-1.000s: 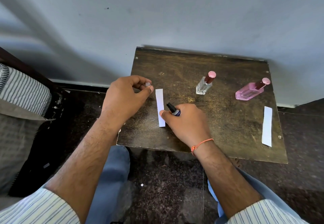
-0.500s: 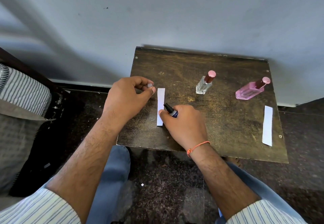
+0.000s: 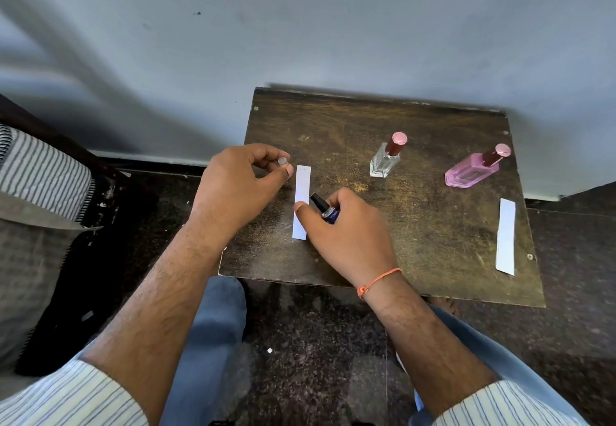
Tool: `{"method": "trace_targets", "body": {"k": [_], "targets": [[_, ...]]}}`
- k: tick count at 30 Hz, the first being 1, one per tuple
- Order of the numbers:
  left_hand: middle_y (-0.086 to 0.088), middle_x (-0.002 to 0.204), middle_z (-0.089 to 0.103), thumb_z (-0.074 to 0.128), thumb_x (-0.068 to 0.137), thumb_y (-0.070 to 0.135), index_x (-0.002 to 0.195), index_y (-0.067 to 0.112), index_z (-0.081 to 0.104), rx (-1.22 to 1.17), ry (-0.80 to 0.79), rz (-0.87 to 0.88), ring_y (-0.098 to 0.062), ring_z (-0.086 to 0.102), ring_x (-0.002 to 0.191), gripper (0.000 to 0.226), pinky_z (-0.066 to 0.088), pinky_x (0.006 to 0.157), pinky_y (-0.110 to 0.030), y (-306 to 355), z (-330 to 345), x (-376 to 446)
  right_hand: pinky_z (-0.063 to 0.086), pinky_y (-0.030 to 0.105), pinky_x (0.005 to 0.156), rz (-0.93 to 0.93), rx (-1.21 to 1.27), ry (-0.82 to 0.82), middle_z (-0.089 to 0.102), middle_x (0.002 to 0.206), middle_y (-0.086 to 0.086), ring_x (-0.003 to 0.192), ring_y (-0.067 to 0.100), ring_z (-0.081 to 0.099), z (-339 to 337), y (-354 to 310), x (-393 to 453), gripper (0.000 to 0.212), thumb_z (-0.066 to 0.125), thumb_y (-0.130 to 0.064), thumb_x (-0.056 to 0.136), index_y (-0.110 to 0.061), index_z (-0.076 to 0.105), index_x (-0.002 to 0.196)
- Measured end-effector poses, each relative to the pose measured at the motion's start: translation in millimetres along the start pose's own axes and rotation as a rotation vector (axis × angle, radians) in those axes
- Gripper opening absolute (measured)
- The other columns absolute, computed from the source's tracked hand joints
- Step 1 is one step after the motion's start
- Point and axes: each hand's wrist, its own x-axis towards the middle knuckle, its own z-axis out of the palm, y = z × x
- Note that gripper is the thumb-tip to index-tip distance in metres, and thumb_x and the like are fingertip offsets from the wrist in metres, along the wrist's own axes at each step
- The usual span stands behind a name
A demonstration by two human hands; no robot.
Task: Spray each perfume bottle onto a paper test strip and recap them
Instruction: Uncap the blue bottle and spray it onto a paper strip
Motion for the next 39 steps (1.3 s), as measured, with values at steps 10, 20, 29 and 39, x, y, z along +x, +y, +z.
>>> {"method": "trace_targets", "body": {"k": [10,20,29,39], "targets": [[-0.004,0.075,0.077,0.082,0.095,0.041,0.102,0.032,0.085,-0.332,-0.124,-0.031,-0.003,0.054,0.061,0.013,0.046,0.064,-0.014,8.4,9.9,-4.8,0.036,0.024,0.054,-0.126,0.247,-0.039,0.058,0.074,-0.008,0.062,0.002,0.053,-25.1,13.6,6.4,0.010,0.059,-0.023,0.103,-0.020,0.051,0.108],[-0.012,0.100,0.082,0.075,0.100,0.035,0.103,0.020,0.087,-0.646,-0.232,-0.144,-0.014,0.033,0.058,0.019,0.025,0.055,-0.024,19.0,15.7,-6.7,0.047,0.014,0.071,-0.328,0.199,-0.039,0.068,0.104,-0.008,0.092,0.003,0.064,-45.8,27.2,11.8,0.017,0.067,-0.025,0.105,-0.023,0.054,0.117],[0.011,0.081,0.081,0.075,0.099,0.026,0.116,0.015,0.084,-0.580,-0.287,-0.058,0.001,0.041,0.047,0.022,0.034,0.047,-0.010,22.0,19.5,-8.9,0.052,0.014,0.081,-0.395,0.186,0.101,0.077,0.104,-0.013,0.095,0.003,0.072,-48.7,34.4,15.3,0.017,0.079,-0.024,0.098,-0.019,0.072,0.113],[0.022,0.049,0.061,0.067,0.103,0.012,0.131,0.001,0.073,-0.602,-0.298,-0.029,0.011,0.053,0.044,0.031,0.036,0.049,0.000,26.7,18.0,-9.4,0.063,0.026,0.086,-0.464,0.216,0.213,0.082,0.107,-0.012,0.097,0.002,0.076,-48.8,32.1,14.2,0.025,0.084,-0.023,0.094,-0.020,0.081,0.118]]}}
